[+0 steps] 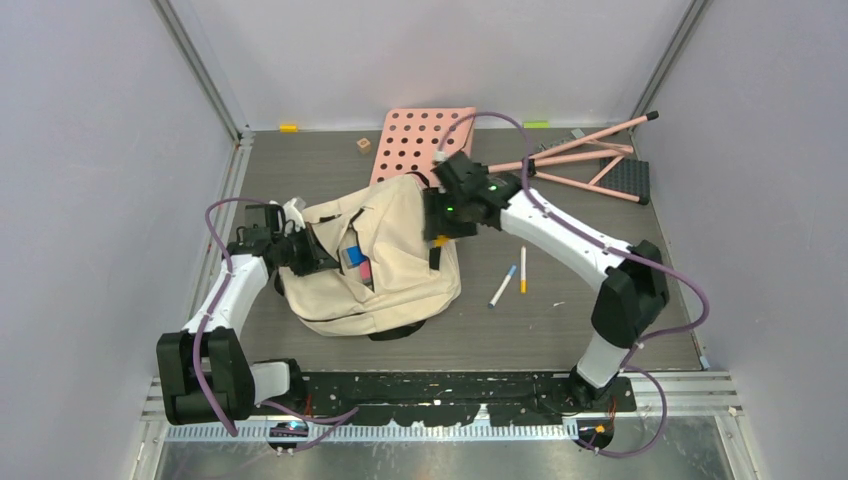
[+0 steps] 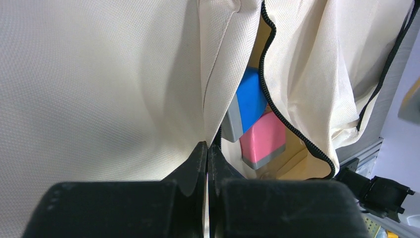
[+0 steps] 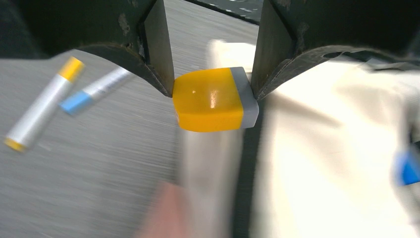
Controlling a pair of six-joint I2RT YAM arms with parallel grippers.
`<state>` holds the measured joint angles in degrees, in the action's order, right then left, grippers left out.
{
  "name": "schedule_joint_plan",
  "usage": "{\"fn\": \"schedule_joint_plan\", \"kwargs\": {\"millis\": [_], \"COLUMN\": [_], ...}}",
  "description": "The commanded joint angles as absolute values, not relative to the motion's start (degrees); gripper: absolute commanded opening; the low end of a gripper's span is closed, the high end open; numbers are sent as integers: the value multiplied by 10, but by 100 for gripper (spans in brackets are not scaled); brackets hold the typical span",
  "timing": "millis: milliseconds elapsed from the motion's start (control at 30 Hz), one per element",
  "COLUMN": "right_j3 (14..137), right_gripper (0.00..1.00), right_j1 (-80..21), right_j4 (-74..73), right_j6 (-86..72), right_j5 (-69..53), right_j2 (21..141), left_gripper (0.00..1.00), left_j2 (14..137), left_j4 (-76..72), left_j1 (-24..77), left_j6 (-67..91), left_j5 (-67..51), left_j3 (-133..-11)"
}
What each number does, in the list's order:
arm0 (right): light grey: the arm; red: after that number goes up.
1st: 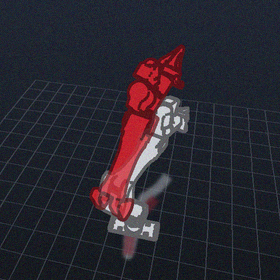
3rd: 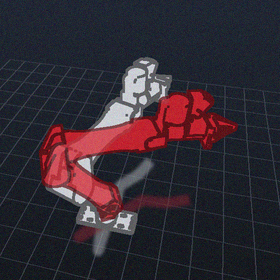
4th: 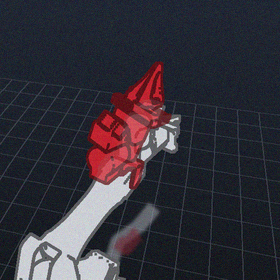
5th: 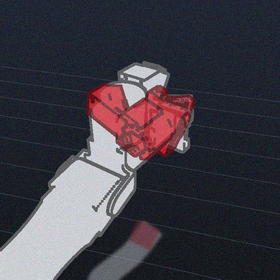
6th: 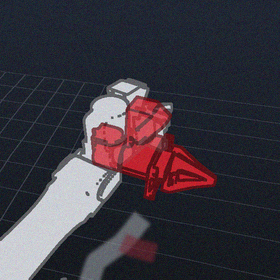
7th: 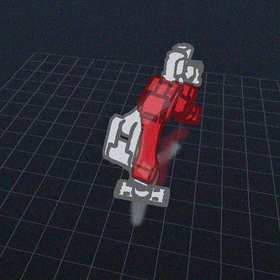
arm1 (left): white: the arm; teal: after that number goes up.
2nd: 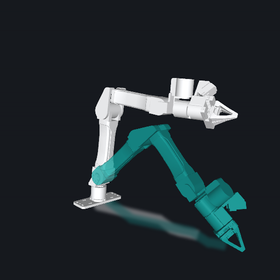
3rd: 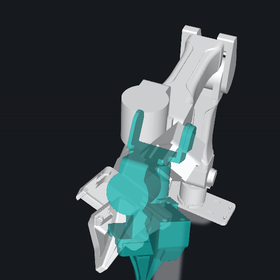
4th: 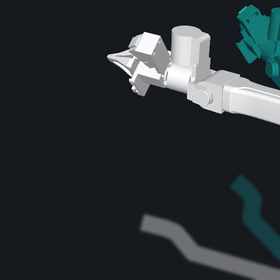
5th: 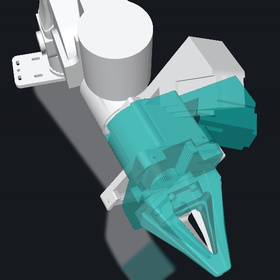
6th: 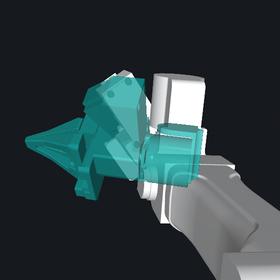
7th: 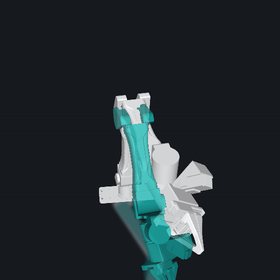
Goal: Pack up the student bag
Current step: Place the stationery in the student bag.
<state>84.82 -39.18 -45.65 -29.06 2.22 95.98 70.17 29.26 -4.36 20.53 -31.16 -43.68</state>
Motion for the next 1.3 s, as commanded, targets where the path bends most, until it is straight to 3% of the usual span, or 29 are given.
{"fn": "schedule_joint_plan", "kwargs": {"millis": [0,167,467,1067,1267], "right_j3": [969,1118,1268,1330,1314], "right_gripper": [39,38,37,36,36], "right_j1": [-476,-544,-561,-579,-583], "right_j4": [-424,-435,-485,-651,-612], "right_j6": [-275,-204,-181,-154,-151], "right_j5": [-53,-98,-223,66,22], "right_j2": [1024,1126,1267,1326,1308], "left_gripper": [0,0,0,0,0], "left_j2": [704,707,701,699,698], "left_j4": [290,293,294,291,291], "left_j1": [-46,-47,-47,-47,-46], "left_j6": [200,199,198,199,199], "left_j5": [-319,-316,-312,-314,-312], "left_j3": [-439,-440,-440,-440,-440]}}
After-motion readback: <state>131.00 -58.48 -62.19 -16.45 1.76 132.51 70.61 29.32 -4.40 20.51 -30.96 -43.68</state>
